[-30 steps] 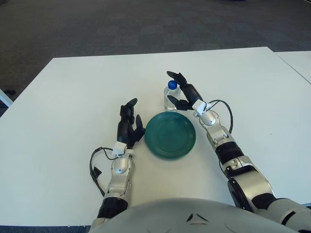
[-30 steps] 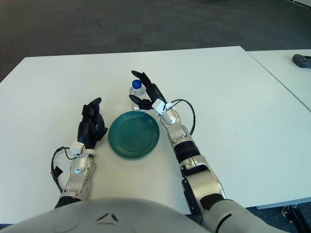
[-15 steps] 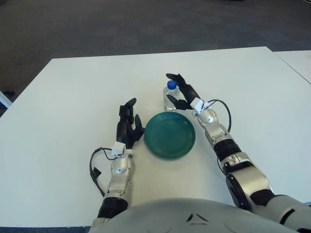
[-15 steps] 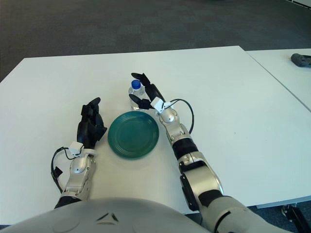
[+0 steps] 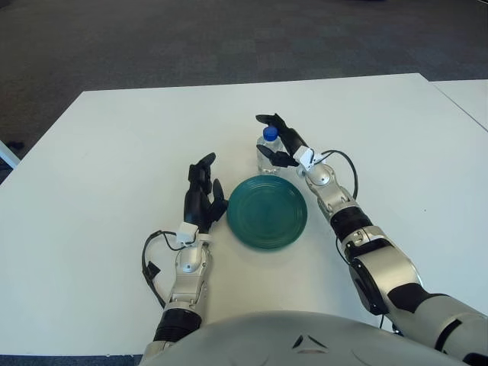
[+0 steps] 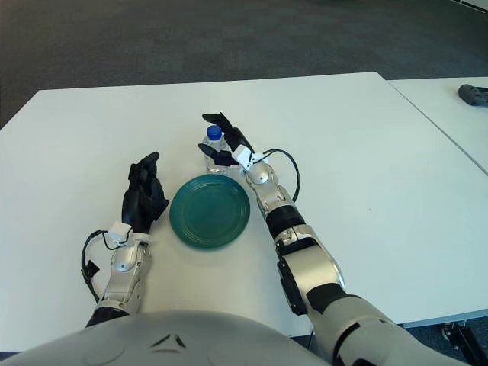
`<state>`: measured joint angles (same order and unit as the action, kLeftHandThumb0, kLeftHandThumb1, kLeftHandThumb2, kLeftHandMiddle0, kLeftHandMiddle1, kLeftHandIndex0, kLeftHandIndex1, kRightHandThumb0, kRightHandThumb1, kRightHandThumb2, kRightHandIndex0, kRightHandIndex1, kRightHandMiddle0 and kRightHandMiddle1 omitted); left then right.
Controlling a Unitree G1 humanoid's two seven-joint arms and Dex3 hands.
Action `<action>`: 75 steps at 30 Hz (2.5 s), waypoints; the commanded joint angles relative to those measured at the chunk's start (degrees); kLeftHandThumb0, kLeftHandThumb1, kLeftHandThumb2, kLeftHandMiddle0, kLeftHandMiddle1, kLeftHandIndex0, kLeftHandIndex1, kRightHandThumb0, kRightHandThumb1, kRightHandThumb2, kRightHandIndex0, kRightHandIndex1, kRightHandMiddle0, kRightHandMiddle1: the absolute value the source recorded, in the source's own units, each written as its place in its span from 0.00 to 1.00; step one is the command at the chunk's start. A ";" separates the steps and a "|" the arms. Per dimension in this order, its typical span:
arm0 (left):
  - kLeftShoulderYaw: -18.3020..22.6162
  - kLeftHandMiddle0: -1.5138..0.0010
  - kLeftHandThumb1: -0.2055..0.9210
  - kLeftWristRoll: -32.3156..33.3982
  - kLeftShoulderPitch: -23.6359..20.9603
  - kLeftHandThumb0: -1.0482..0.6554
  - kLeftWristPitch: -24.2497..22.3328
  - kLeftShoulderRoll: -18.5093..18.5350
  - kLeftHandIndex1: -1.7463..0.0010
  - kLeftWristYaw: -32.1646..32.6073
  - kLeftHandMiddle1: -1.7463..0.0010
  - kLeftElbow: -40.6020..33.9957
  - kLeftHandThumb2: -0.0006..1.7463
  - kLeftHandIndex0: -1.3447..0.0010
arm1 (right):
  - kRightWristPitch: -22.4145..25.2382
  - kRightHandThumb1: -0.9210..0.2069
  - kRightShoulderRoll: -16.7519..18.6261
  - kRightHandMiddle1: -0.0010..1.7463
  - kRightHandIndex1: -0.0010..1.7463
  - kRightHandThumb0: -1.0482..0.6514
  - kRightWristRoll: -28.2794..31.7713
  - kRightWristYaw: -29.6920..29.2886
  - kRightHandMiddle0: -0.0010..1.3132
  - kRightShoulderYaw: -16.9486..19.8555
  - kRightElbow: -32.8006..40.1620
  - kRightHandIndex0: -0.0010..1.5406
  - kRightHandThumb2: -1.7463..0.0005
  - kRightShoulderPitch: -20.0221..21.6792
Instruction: Put the bottle into the plate.
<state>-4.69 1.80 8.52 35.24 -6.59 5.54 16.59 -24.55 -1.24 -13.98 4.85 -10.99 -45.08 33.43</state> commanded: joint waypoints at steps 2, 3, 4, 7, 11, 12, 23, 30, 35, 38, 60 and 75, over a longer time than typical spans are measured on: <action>-0.98 0.63 1.00 1.43 4.36 0.11 0.31 -4.91 0.47 0.71 0.99 2.68 0.45 0.90 | -1.22 0.00 0.06 0.36 0.04 0.00 0.70 0.23 0.00 0.06 0.36 0.21 0.71 -0.57; -1.01 0.63 1.00 1.23 4.50 0.11 0.15 -4.88 0.47 0.90 0.99 2.44 0.45 0.90 | -1.33 0.00 0.08 0.36 0.04 0.00 0.70 0.20 0.00 0.04 0.39 0.21 0.70 -0.69; -1.04 0.63 1.00 1.12 4.57 0.10 0.05 -4.86 0.47 1.03 0.99 2.32 0.45 0.91 | -1.39 0.00 0.09 0.36 0.04 0.00 0.71 0.19 0.00 0.04 0.39 0.21 0.70 -0.75; -1.29 0.63 1.00 0.45 5.04 0.10 -0.26 -4.69 0.47 1.71 0.99 1.59 0.45 0.91 | -1.75 0.00 0.01 0.35 0.04 0.00 0.52 -0.02 0.00 -0.06 0.56 0.21 0.69 -1.26; -1.66 0.63 1.00 0.25 5.53 0.10 -0.42 -4.48 0.47 2.15 0.99 0.86 0.44 0.91 | -2.12 0.00 -0.26 0.34 0.03 0.00 0.32 -0.18 0.00 -0.15 0.84 0.21 0.68 -1.86; -1.74 0.63 1.00 0.21 5.65 0.10 -0.51 -4.40 0.47 2.26 0.99 0.64 0.44 0.91 | -2.19 0.00 -0.29 0.34 0.03 0.00 0.35 -0.17 0.00 -0.13 0.95 0.21 0.68 -1.99; -2.54 0.63 1.00 -0.37 6.60 0.12 -0.92 -3.86 0.47 3.16 0.99 -1.03 0.45 0.92 | -2.85 0.00 -0.80 0.33 0.03 0.00 0.55 0.40 0.00 -0.17 3.23 0.20 0.66 -3.97; -3.14 0.62 1.00 -0.82 7.49 0.11 -1.31 -3.81 0.46 3.78 0.99 -2.88 0.45 0.91 | -2.33 0.00 -0.99 0.60 0.38 0.01 -0.14 -1.18 0.00 0.06 7.31 0.16 0.71 -6.92; -3.50 0.61 1.00 -0.53 8.13 0.11 -1.93 -3.78 0.46 3.90 0.99 -3.96 0.44 0.90 | -1.36 0.04 -0.30 0.95 0.92 0.14 -1.59 -5.55 0.29 0.53 9.07 0.41 0.86 -8.40; -3.72 0.61 1.00 -0.28 8.52 0.12 -2.45 -3.87 0.46 3.91 0.99 -4.69 0.43 0.90 | -0.67 0.07 0.23 0.98 0.97 0.20 -1.23 -6.95 0.40 0.84 9.75 0.52 0.89 -9.02; -4.84 0.61 1.00 1.67 9.27 0.13 -3.82 -3.75 0.47 3.66 0.99 -7.04 0.42 0.89 | -0.19 0.58 3.43 1.00 1.00 0.33 4.19 -9.04 0.49 4.22 16.92 0.75 0.22 -14.68; -5.07 0.62 1.00 1.48 9.30 0.12 -4.58 -3.66 0.47 4.14 0.99 -7.48 0.42 0.90 | -0.97 0.60 3.23 1.00 1.00 0.33 4.15 -9.72 0.51 4.45 18.15 0.76 0.20 -15.82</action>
<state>-9.29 2.88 16.13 31.24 -6.36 9.13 8.64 -25.46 1.97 -10.24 -4.93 -6.67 -28.27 18.23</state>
